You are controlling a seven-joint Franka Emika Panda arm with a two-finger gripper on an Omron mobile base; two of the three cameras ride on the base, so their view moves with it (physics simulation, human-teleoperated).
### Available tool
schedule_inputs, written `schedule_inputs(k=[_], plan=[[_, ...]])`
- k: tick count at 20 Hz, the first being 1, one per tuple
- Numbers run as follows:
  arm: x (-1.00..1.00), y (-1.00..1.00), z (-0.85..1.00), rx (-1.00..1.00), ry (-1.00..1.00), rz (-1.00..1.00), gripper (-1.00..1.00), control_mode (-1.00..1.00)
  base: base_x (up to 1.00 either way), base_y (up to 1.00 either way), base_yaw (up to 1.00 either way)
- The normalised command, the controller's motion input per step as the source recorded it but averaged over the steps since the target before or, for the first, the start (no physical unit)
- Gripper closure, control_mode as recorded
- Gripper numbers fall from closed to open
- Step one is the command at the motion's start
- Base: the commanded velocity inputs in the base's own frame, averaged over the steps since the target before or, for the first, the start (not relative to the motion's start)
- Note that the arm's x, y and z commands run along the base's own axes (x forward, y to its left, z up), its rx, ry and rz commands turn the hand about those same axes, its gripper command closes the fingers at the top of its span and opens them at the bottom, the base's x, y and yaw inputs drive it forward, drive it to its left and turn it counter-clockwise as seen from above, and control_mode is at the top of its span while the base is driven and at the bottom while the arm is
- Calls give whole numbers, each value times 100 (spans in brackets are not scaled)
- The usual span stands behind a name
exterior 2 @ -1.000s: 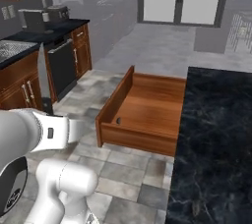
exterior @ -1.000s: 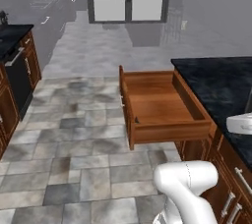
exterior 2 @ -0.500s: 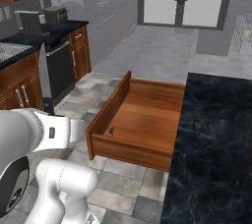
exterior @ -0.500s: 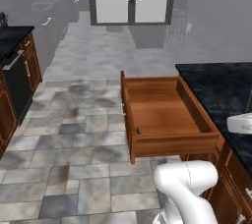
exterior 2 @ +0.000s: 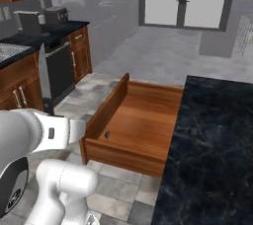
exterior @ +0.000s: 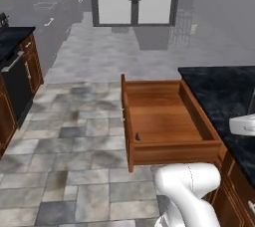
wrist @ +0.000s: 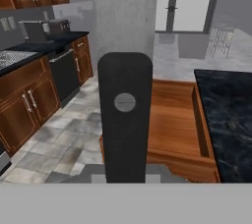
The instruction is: Pick up the metallic utensils from the counter and place them in the open drawer. Make sure not to pick up any wooden utensils.
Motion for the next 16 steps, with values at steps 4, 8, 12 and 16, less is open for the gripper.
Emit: schedule_inputs(k=[4,8,12,16], plan=[[0,0,0,0,0,0,100,100,44,-30,4],[0,0,0,0,0,0,100,100,32,-9,0],[0,0,0,0,0,0,100,100,42,0,0],[0,0,0,0,0,0,100,100,18,0,0]])
